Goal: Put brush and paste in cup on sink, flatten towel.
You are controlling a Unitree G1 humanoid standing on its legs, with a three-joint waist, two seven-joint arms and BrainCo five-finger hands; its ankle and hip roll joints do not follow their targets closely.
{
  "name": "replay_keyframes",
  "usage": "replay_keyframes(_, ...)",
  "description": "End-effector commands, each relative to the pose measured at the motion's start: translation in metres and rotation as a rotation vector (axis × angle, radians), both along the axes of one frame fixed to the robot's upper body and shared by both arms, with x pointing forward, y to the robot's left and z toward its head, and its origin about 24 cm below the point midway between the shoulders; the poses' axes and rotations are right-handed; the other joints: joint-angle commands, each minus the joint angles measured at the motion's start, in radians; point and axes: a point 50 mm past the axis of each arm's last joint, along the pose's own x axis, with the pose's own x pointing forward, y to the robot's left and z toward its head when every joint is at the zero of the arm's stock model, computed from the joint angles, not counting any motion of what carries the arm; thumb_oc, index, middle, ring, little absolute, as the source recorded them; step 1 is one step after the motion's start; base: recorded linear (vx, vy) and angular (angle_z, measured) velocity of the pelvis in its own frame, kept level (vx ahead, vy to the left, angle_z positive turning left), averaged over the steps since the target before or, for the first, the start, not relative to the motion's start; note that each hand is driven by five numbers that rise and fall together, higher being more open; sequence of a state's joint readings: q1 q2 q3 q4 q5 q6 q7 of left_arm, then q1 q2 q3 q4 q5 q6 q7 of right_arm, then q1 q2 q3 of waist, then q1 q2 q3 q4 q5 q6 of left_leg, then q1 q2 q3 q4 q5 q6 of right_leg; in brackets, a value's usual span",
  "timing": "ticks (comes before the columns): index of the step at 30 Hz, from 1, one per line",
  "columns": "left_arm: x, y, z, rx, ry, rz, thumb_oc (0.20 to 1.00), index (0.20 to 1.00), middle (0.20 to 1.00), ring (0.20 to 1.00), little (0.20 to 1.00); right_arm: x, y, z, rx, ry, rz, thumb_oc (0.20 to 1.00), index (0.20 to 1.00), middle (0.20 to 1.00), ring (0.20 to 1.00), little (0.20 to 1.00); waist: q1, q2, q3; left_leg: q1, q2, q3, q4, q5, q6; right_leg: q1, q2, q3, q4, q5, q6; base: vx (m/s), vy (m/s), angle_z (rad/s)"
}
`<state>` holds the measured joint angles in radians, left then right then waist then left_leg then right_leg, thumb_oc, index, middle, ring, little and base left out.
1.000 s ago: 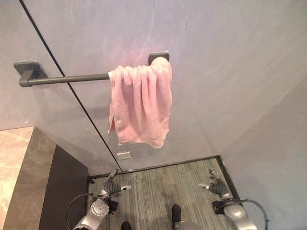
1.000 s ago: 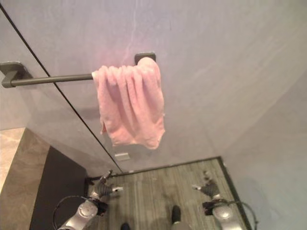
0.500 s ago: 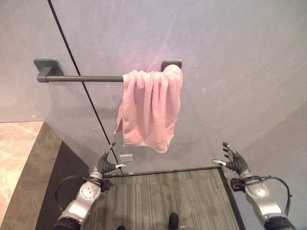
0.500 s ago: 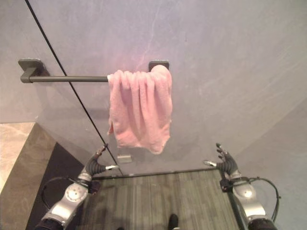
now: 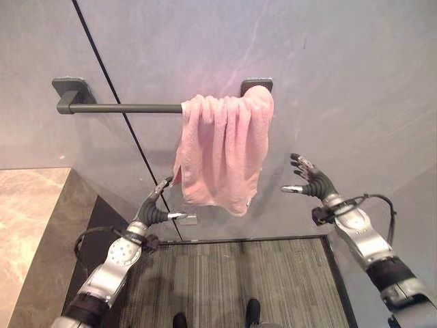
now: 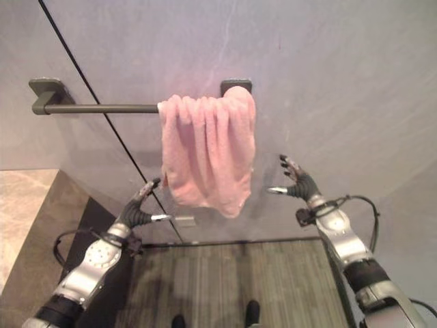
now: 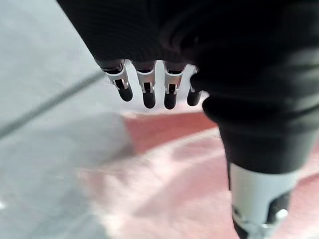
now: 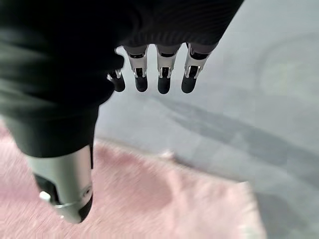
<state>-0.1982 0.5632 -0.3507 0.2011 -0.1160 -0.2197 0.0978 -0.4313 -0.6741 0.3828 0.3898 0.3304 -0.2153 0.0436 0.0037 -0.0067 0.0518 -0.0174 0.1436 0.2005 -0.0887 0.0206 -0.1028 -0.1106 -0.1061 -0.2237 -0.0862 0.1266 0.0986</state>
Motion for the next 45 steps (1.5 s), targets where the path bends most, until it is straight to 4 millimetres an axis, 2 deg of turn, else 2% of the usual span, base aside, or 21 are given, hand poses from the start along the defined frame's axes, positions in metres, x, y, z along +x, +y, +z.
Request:
replay_keyframes(1, 0.024, -0.024, 0.046, -0.048, -0.183, -0.097, 1.000, 1.000, 1.000, 1.000, 1.000, 0.023, 0.022, 0.044, 0.069, -0.160, 0.012, 1.000, 1.000, 1.000, 1.000, 1.000, 0.001, -0.049, 0.031, -0.003, -0.034, 0.015, 0.001, 0.046, 0.009, 0.038, -0.079, 0.041, -0.001, 0.029, 0.083, 0.00, 0.000, 0.00)
replay_keyframes(6, 0.036, -0.052, 0.044, -0.119, -0.160, -0.118, 1.000, 1.000, 1.000, 1.000, 1.000, 0.027, 0.052, 0.043, 0.222, -0.174, 0.016, 1.000, 1.000, 1.000, 1.000, 1.000, -0.015, -0.049, 0.046, -0.013, -0.030, 0.016, 0.001, 0.047, 0.010, 0.024, -0.075, 0.048, 0.006, 0.030, 0.081, 0.00, 0.001, -0.01)
replay_keyframes(11, 0.040, -0.062, 0.042, -0.155, -0.152, -0.092, 1.000, 1.000, 1.000, 1.000, 1.000, 0.024, 0.072, 0.041, 0.296, -0.164, 0.059, 1.000, 1.000, 1.000, 1.000, 1.000, -0.021, -0.057, 0.051, -0.005, -0.025, 0.019, 0.002, 0.043, 0.013, 0.023, -0.067, 0.056, 0.012, 0.024, 0.076, 0.03, -0.007, -0.05)
replay_keyframes(12, 0.040, -0.062, 0.042, -0.155, -0.151, -0.092, 0.959, 0.959, 0.959, 0.959, 0.959, 0.024, 0.072, 0.041, 0.296, -0.164, 0.059, 0.827, 0.827, 0.827, 0.827, 0.827, -0.021, -0.057, 0.051, -0.005, -0.025, 0.019, 0.002, 0.043, 0.013, 0.023, -0.067, 0.057, 0.012, 0.024, 0.076, 0.00, 0.000, 0.00)
replay_keyframes(13, 0.039, -0.063, 0.042, -0.173, -0.148, -0.096, 0.636, 0.636, 0.636, 0.636, 0.636, 0.022, 0.075, 0.043, 0.330, -0.166, 0.077, 0.256, 0.256, 0.256, 0.256, 0.256, -0.021, -0.060, 0.052, -0.003, -0.024, 0.021, 0.003, 0.042, 0.013, 0.024, -0.066, 0.059, 0.012, 0.024, 0.076, 0.00, 0.000, 0.00)
replay_keyframes(14, 0.038, -0.062, 0.041, -0.179, -0.141, -0.095, 0.435, 0.435, 0.435, 0.435, 0.435, 0.020, 0.077, 0.042, 0.351, -0.158, 0.089, 0.200, 0.200, 0.200, 0.200, 0.200, -0.021, -0.062, 0.051, -0.001, -0.023, 0.022, 0.002, 0.042, 0.013, 0.025, -0.065, 0.061, 0.011, 0.023, 0.077, 0.05, -0.007, -0.03)
replay_keyframes(15, 0.035, -0.058, 0.036, -0.200, -0.121, -0.083, 0.200, 0.200, 0.200, 0.200, 0.200, 0.017, 0.079, 0.039, 0.379, -0.146, 0.100, 0.200, 0.200, 0.200, 0.200, 0.200, -0.021, -0.064, 0.046, 0.004, -0.021, 0.025, 0.002, 0.041, 0.012, 0.029, -0.063, 0.060, 0.011, 0.020, 0.077, 0.06, -0.002, -0.03)
replay_keyframes(21, 0.022, -0.038, 0.019, -0.238, -0.067, -0.010, 0.200, 0.200, 0.200, 0.200, 0.200, 0.006, 0.070, 0.029, 0.384, -0.146, 0.072, 0.200, 0.200, 0.200, 0.200, 0.200, -0.014, -0.068, 0.036, 0.023, -0.019, 0.024, 0.001, 0.036, 0.012, 0.049, -0.057, 0.056, 0.006, 0.010, 0.076, 0.04, -0.002, -0.01)
replay_keyframes(28, 0.003, -0.013, 0.031, -0.275, -0.124, 0.036, 0.200, 0.200, 0.200, 0.200, 0.200, -0.013, 0.065, 0.035, 0.419, -0.193, 0.104, 0.200, 0.200, 0.200, 0.200, 0.200, -0.002, -0.078, 0.024, 0.039, -0.017, 0.016, 0.001, 0.032, 0.011, 0.073, -0.054, 0.042, 0.004, 0.002, 0.075, 0.01, 0.000, 0.00)
replay_keyframes(31, -0.003, -0.006, 0.042, -0.282, -0.169, 0.039, 0.200, 0.200, 0.200, 0.200, 0.200, -0.022, 0.071, 0.048, 0.429, -0.233, 0.185, 0.200, 0.200, 0.200, 0.200, 0.200, 0.001, -0.084, 0.024, 0.040, -0.017, 0.012, 0.001, 0.030, 0.011, 0.075, -0.053, 0.038, 0.004, 0.001, 0.076, 0.00, 0.001, 0.06)
replay_keyframes(32, -0.006, -0.004, 0.052, -0.288, -0.210, 0.028, 0.200, 0.200, 0.200, 0.200, 0.200, -0.026, 0.076, 0.058, 0.440, -0.259, 0.243, 0.200, 0.200, 0.200, 0.200, 0.200, 0.005, -0.090, 0.025, 0.037, -0.017, 0.011, 0.001, 0.028, 0.011, 0.074, -0.052, 0.036, 0.003, 0.001, 0.076, -0.03, 0.002, 0.04)
replay_keyframes(38, -0.012, -0.005, 0.085, -0.344, -0.349, -0.009, 0.200, 0.200, 0.200, 0.200, 0.200, -0.037, 0.093, 0.096, 0.470, -0.392, 0.390, 0.200, 0.200, 0.200, 0.200, 0.200, 0.013, -0.104, 0.028, 0.025, -0.015, 0.008, 0.001, 0.027, 0.008, 0.067, -0.055, 0.033, 0.000, 0.006, 0.080, -0.03, 0.010, 0.05)
replay_keyframes(40, -0.016, -0.006, 0.096, -0.381, -0.405, -0.021, 0.200, 0.200, 0.200, 0.200, 0.200, -0.041, 0.102, 0.110, 0.497, -0.445, 0.438, 0.200, 0.200, 0.200, 0.200, 0.200, 0.016, -0.108, 0.028, 0.022, -0.014, 0.008, 0.001, 0.028, 0.007, 0.064, -0.056, 0.034, -0.001, 0.009, 0.080, -0.04, 0.008, 0.02)
replay_keyframes(41, -0.019, -0.008, 0.105, -0.428, -0.449, -0.032, 0.200, 0.200, 0.200, 0.200, 0.200, -0.047, 0.114, 0.122, 0.522, -0.485, 0.502, 0.200, 0.200, 0.200, 0.200, 0.200, 0.020, -0.111, 0.029, 0.018, -0.014, 0.007, 0.001, 0.028, 0.005, 0.061, -0.057, 0.035, -0.001, 0.010, 0.079, -0.03, 0.005, 0.00)
replay_keyframes(45, -0.024, -0.009, 0.110, -0.467, -0.483, -0.040, 0.200, 0.200, 0.200, 0.200, 0.200, -0.052, 0.125, 0.130, 0.559, -0.515, 0.552, 0.200, 0.200, 0.200, 0.200, 0.200, 0.026, -0.112, 0.031, 0.013, -0.013, 0.005, 0.001, 0.030, 0.004, 0.057, -0.059, 0.033, -0.001, 0.011, 0.078, -0.01, 0.001, 0.00)
